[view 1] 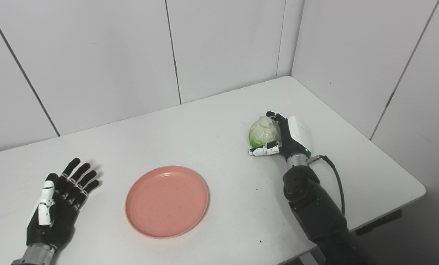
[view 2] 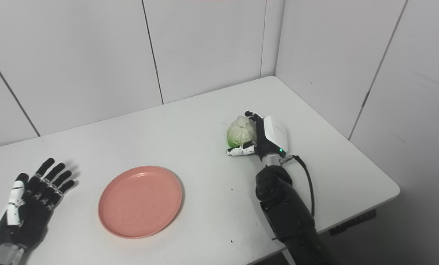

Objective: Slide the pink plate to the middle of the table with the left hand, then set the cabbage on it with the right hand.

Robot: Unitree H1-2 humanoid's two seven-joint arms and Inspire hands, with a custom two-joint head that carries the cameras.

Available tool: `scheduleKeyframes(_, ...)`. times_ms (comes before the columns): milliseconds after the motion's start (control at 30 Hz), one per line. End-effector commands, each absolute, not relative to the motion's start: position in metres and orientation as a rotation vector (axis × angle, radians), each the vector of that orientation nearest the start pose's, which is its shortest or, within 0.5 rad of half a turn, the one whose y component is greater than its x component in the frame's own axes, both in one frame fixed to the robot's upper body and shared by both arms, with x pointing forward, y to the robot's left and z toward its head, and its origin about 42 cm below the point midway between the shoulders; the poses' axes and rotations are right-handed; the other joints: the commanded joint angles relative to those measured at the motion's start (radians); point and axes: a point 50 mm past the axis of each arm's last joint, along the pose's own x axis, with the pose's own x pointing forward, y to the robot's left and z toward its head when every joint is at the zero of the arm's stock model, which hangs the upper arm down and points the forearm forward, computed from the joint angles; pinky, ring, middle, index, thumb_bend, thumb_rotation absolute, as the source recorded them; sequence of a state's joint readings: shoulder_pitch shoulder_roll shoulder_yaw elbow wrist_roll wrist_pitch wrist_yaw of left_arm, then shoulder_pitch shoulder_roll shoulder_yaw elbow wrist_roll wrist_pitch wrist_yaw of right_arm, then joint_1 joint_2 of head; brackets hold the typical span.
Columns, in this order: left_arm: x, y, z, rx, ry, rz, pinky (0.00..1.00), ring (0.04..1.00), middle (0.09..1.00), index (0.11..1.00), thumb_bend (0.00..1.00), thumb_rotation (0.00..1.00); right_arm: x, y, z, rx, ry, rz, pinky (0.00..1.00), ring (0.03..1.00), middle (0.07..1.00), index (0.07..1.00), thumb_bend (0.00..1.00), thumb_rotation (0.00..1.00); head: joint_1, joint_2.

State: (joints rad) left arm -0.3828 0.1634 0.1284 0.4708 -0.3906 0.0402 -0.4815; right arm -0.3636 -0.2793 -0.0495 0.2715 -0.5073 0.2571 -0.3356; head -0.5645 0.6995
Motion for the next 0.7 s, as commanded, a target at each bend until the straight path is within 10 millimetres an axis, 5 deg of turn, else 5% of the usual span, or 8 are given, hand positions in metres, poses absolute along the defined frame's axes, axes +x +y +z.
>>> scheduleKeyframes(0, 0.3832, 0.2656, 0.0785, -0.301, 0.158, -0.349, 0.84, 0.863, 0.881, 0.875, 0.46, 1.0, 0.4075, -0.3274, 0.1811, -0.775, -0.09, -0.488, 0.47, 0.511, 0.556, 0.541, 0.68, 0.08, 0.004, 0.002)
scheduleKeyframes(133, 0.3828, 0.2653, 0.0777, -0.308, 0.155, -0.354, 0.85, 0.868, 0.886, 0.879, 0.46, 1.0, 0.4088, -0.327, 0.1791, -0.802, -0.079, -0.469, 0.43, 0.471, 0.49, 0.489, 0.54, 0.0, 0.004, 0.002)
scheduleKeyframes(667, 0.3816, 0.2628, 0.0776, -0.31, 0.152, -0.368, 0.86, 0.882, 0.901, 0.889, 0.46, 1.0, 0.4046, -0.3239, 0.1859, -0.793, -0.154, -0.497, 0.37, 0.427, 0.465, 0.499, 0.53, 0.0, 0.024, 0.001)
